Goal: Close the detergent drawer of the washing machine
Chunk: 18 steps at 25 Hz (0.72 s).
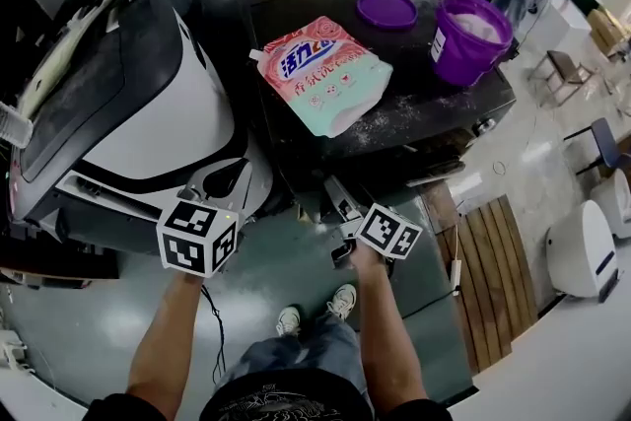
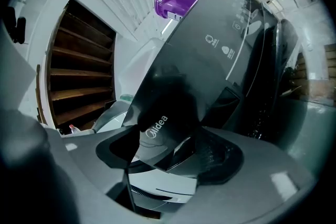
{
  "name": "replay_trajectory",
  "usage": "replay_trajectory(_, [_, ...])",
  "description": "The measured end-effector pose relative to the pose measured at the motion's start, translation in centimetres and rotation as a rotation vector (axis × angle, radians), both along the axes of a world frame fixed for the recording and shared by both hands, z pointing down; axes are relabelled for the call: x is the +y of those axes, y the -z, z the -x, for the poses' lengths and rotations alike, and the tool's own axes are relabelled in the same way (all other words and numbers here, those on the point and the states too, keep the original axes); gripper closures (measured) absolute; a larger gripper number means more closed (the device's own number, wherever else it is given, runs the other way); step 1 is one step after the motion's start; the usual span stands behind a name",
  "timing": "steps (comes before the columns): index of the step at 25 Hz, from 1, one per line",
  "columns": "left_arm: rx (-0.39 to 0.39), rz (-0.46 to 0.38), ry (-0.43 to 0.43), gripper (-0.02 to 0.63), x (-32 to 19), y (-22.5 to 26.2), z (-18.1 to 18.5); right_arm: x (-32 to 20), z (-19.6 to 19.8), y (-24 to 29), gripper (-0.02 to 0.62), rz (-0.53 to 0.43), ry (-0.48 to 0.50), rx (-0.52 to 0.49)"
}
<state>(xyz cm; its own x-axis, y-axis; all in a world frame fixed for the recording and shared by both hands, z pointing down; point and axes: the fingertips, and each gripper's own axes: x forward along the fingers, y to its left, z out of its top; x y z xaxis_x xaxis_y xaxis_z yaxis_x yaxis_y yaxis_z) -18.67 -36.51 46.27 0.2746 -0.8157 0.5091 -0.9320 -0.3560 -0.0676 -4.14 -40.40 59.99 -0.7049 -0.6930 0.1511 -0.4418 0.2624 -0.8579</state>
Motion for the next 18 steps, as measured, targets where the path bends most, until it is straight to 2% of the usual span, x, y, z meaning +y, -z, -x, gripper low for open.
replay_trajectory(5, [0.009,-0.002,0.029,0.606,-0.4,0.3,0.3,0.0,0.1,-0.1,0.264,0.011,0.027,-0.004])
replay_trajectory(10, [0.021,-0.017,0.046,0.606,-1.0,1.2,0.1,0.4,-0.1,0.2,0.267,0.022,0.048,0.047])
replay_trajectory(18, [0.059,-0.048,0.057,0.606,-1.8,3.0,-1.2,0.6,-1.4,4.8,0.279,-0.082,0.118,0.18])
